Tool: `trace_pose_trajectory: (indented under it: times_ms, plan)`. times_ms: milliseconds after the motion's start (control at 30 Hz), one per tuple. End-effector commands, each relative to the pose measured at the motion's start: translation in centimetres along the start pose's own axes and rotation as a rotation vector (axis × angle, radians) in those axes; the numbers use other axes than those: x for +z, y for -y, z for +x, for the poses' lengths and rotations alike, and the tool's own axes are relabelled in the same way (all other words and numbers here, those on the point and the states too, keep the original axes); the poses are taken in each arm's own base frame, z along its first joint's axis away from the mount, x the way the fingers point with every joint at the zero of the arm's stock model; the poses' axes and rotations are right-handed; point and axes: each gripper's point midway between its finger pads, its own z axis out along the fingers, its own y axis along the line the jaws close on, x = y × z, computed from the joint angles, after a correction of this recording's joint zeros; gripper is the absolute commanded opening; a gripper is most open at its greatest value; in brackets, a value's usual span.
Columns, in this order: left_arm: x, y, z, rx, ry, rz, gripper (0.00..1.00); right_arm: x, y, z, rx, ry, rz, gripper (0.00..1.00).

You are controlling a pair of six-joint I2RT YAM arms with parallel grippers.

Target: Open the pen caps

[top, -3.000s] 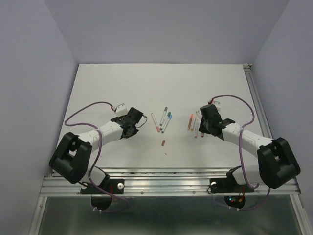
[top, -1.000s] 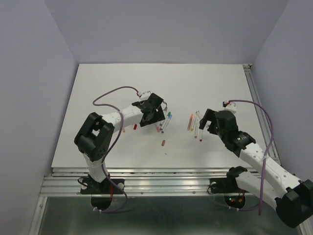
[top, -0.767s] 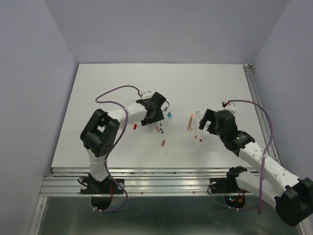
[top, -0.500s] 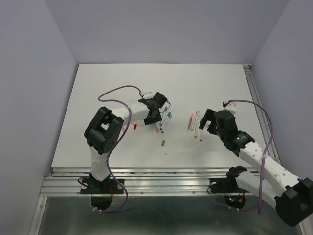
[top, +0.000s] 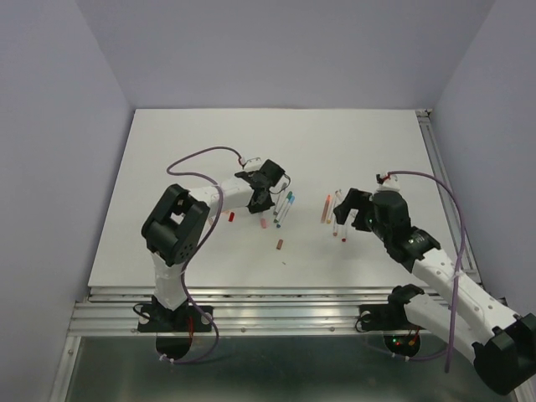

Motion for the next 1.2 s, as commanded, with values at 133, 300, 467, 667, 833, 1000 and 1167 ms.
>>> trace_pose_trajectory:
  times_ms: [133, 300, 467, 667, 833, 1000, 1167]
  plan:
    - [-8.3, -1.0, -2.9, -0.162, 0.168, 0.186, 0.00, -1.1, -6.1, 1.5, -0.074, -0.061, -0.391, 1.00]
    - [-13.3, -1.1, -3.1, -0.313, 0.248, 0.308, 0.00, -2.2, -9.4, 3.4, -0.046, -0.183, -0.587, 1.00]
    - [-16.7, -0.5, -2.0, -0.382, 0.268, 0.436, 0.00, -5.3, -13.8, 4.2, 0.041, -0.218, -0.807, 1.00]
    - [-18.1, -0.1, -0.9, -0.422, 0.251, 0.484, 0.00, -9.6, -19.7, 4.5, -0.002, -0.212, -0.966, 1.00]
    - [-19.0, 1.3, 0.1, -0.415, 0.224, 0.535, 0.00, -7.4, -20.4, 5.6, 0.032, -0.255, -0.849, 1.00]
    - [-19.5, 2.7, 0.7, -0.400, 0.214, 0.568, 0.00, -6.3, -21.7, 6.4, 0.030, -0.268, -0.788, 0.97]
    - [-19.4, 3.8, 1.1, -0.372, 0.207, 0.585, 0.00, -5.8, -21.7, 5.8, 0.061, -0.245, -0.742, 0.93]
